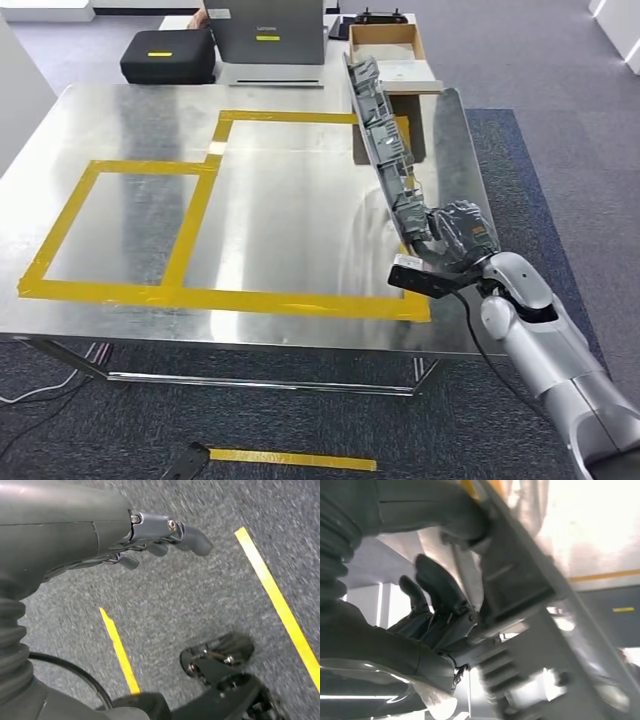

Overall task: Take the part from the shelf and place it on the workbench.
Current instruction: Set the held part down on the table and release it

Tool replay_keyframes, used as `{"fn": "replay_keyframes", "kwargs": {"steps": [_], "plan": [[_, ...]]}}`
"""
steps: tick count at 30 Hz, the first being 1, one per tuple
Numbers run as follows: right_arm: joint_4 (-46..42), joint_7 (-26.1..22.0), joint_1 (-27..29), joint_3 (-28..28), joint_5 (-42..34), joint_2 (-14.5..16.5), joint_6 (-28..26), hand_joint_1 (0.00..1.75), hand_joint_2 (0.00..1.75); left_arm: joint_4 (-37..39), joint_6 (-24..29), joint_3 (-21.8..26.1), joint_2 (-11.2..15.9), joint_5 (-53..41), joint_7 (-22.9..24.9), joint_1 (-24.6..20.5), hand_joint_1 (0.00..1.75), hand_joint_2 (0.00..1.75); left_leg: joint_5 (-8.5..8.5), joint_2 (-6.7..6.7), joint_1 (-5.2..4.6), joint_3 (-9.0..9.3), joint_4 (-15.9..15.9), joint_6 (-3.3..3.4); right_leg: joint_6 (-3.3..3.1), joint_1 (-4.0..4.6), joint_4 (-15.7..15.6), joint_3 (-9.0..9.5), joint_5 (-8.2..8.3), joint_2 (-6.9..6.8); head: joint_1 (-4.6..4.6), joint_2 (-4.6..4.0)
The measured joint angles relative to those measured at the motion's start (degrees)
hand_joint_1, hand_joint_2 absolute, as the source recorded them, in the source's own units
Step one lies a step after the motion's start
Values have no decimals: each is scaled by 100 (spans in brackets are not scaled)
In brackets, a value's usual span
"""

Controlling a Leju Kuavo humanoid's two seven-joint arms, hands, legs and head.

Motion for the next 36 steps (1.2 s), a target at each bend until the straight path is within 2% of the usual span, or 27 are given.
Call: {"fn": "replay_keyframes", "kwargs": {"steps": [2, 3, 4, 6, 7, 8, 9, 11, 12, 13, 14, 16, 18, 19, 21, 22, 23, 24, 25, 27, 28, 29, 31, 33, 34, 36], "plan": [[46, -24, 14, -33, -27, -1, 16, 0, 0, 0, 156, -4, 1, 2, -23, -5, 0, 44, -48, 10, 12, -8, 38, -50, -78, -7, -2, 18, 7, 5, -11, 0], [54, -28, 13, -45, -34, -1, 29, 0, 0, 0, 221, -5, 2, 6, -32, -11, 0, 0, -138, 15, 18, -52, 169, -75, -120, -14, -11, 38, 7, 5, -21, 0], [57, -30, 16, -55, -39, -1, 49, 0, 0, 0, 281, -5, 2, 12, -40, -16, 0, 0, -277, 19, 22, -147, 409, -98, -155, -20, -18, 61, 4, 3, -33, 0], [57, -32, 34, -62, -45, -1, 98, 0, 0, 0, 369, -5, -3, 30, -33, -18, 0, 0, -604, 21, 25, -470, 1153, -124, -196, -8, -18, 84, -9, 3, -53, 0], [57, -32, 51, -61, -46, -1, 121, 0, 0, 0, 397, -5, -8, 36, -20, -16, 0, 0, -695, 21, 26, -611, 1451, -125, -201, 1, -18, 90, -12, 5, -54, 0], [57, -31, 67, -61, -46, -1, 140, 0, 0, 0, 418, -5, -12, 42, -5, -13, 0, 0, -691, 21, 25, -678, 1582, -116, -204, 10, -17, 93, -14, 8, -55, 0], [57, -28, 77, -61, -47, -1, 154, 0, 0, 0, 432, -5, -14, 43, 10, -10, 0, 0, -584, 21, 22, -640, 1491, -96, -204, 21, -17, 97, -14, 14, -55, 0], [57, -25, 80, -61, -48, -1, 166, 0, 0, 0, 455, -5, -11, 45, 28, -11, 0, 0, -220, 21, 0, -318, 812, -13, -202, 37, -17, 109, -15, 23, -55, 0], [57, -25, 76, -61, -48, -1, 169, 0, 0, 0, 462, -5, -9, 45, 37, -15, 0, 0, -98, 23, -15, -138, 447, 31, -194, 53, -13, 107, -18, 26, -53, 0], [57, -24, 73, -61, -49, -1, 172, 0, 0, 0, 468, -5, -7, 45, 49, -19, 0, 0, -35, 25, -31, -12, 185, 62, -177, 61, -14, 101, -16, 26, -51, 0], [59, -24, 72, -60, -50, -1, 178, 0, 0, 0, 473, -5, -5, 45, 65, -21, 0, 0, -34, 27, -45, 47, 50, 80, -154, 65, -17, 92, -13, 25, -48, 0], [63, -24, 69, -56, -52, 0, 203, 0, 0, 0, 484, -6, -10, 45, 103, -14, 0, 0, -37, 30, -48, 67, -12, 92, -90, 64, -38, 86, 0, 24, -48, 0], [68, -22, 56, -53, -55, 1, 224, 0, 0, 0, 507, -9, -25, 44, 119, -12, 0, 0, 7, 36, -21, 103, -85, 133, -31, 55, 51, 27, -86, 20, -37, 0], [72, -17, 43, -51, -56, 2, 226, 0, 0, 0, 523, -11, -32, 43, 119, -17, 0, 0, 29, 39, -4, 119, -119, 156, -4, 51, 251, -71, -211, 19, -23, 0], [84, -3, 36, -44, -60, 2, 211, 0, 0, 0, 556, -17, -38, 40, 119, -20, 0, 0, 40, 40, 3, 121, -132, 183, 42, 34, 943, -397, -552, 15, 0, 0], [88, 3, 45, -38, -63, 2, 200, 0, 0, 0, 567, -21, -40, 38, 119, -14, 0, 0, 39, 40, 3, 119, -130, 186, 61, 31, 1285, -561, -675, 15, 1, 0], [91, 8, 60, -29, -66, 2, 186, 0, 0, 0, 582, -26, -45, 33, 119, -8, 0, 0, 36, 40, 3, 119, -127, 185, 75, 28, 1469, -653, -702, 13, 0, 0], [89, 14, 73, -24, -73, 2, 159, 0, 0, 0, 614, -30, -50, 30, 119, -2, 0, 0, 33, 41, 5, 120, -122, 180, 84, 27, 1440, -644, -624, 10, 2, 0], [71, 24, 82, -28, -85, 1, 113, 0, 0, 0, 669, -32, -56, 27, 119, 0, 0, 0, 26, 40, 8, 123, -112, 170, 88, 25, 1182, -517, -449, 5, 2, 0], [-37, 55, 91, -77, -133, -1, -55, 0, 0, 0, 856, -33, -70, 31, 119, -3, 0, 0, -1, 39, 3, 116, -73, 126, 81, 27, 392, -107, -125, -8, 3, 0], [-125, 68, 101, -115, -158, -2, -143, 0, 0, 0, 950, -32, -75, 37, 119, -5, 0, 0, -10, 37, -5, 104, -50, 100, 57, 31, 106, 51, -45, -7, -2, 0], [-222, 80, 120, -156, -182, -3, -214, 0, 0, 0, 1028, -31, -80, 43, 119, -4, 0, 0, -14, 36, -15, 94, -33, 74, 28, 39, -32, 133, -37, -3, -6, 0], [-397, 95, 179, -223, -206, -6, -272, 0, 0, 0, 1110, -29, -85, 52, 120, 4, 0, 0, -2, 36, -20, 87, -24, 33, -45, 50, -43, 150, -41, 12, -12, 0], [-565, 104, 230, -281, -217, -10, -314, 0, 0, 0, 1168, -27, -87, 74, 120, 8, 0, 0, -87, 38, -13, 59, 55, -18, -111, 33, -52, 154, -15, 9, -16, 0], [-672, 101, 253, -316, -223, -11, -380, 0, 0, 0, 1201, -25, -87, 91, 120, 8, 0, 0, -214, 39, -7, -8, 225, -46, -144, 20, -60, 157, -2, 4, -27, 0], [-933, 80, 325, -387, -241, -14, -575, 0, 0, 0, 1260, -20, -91, 139, 120, 10, 0, 0, -595, 42, 7, -266, 884, -93, -185, 14, -62, 156, 10, -4, -50, 0]]}}
